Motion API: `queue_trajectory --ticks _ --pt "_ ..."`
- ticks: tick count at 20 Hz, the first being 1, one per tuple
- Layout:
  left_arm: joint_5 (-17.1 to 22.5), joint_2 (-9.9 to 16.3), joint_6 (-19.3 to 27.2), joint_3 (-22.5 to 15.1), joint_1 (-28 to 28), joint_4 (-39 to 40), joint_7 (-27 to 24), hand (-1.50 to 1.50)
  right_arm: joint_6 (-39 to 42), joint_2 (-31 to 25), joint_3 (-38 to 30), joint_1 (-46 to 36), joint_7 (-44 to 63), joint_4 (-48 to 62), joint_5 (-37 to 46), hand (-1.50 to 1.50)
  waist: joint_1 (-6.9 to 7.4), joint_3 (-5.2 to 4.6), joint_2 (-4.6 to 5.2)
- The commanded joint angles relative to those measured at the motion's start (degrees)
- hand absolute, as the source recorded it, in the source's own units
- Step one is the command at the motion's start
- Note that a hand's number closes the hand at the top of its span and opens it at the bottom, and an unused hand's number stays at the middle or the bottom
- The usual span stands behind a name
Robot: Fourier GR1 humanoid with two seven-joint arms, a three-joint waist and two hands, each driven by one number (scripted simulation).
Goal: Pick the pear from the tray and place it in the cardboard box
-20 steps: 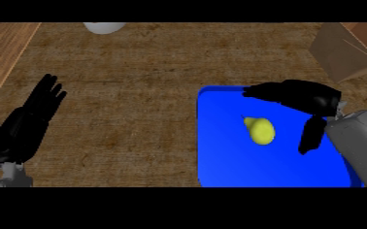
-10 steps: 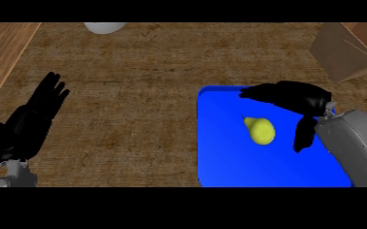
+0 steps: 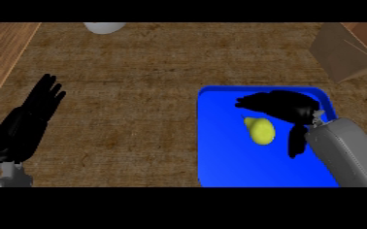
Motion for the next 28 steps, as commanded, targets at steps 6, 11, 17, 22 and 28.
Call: queue_trajectory --ticks 6,11,17,22,28 --pt "-0.71 -0.69 -0.58 0.34 -0.18 -3.03 2.35 0.00 -0.64 3.03 0.18 0.34 -3.50 4.34 5.66 -1.50 0.01 0.00 -0.03" --pt "0.41 -0.33 -0.46 2.32 0.32 -5.26 4.82 0.00 -3.03 3.68 -0.33 3.08 -4.34 3.61 7.43 -1.50 -0.08 0.00 -0.06" --pt "-2.93 -1.90 -1.06 0.67 -3.18 2.67 0.06 0.00 -5.73 7.43 -1.73 -3.91 -8.42 12.39 8.48 1.50 0.17 0.01 0.13" --pt "-4.87 -4.20 0.29 -1.26 -1.18 -0.70 0.34 0.00 -9.30 6.93 -2.08 -0.41 -12.16 10.72 9.72 1.50 -0.02 0.00 0.01" --pt "-2.41 -3.37 -0.58 0.77 -1.41 -1.22 1.19 0.00 -10.70 10.47 -14.29 -8.08 8.69 20.34 9.54 1.50 0.65 -0.01 0.60"
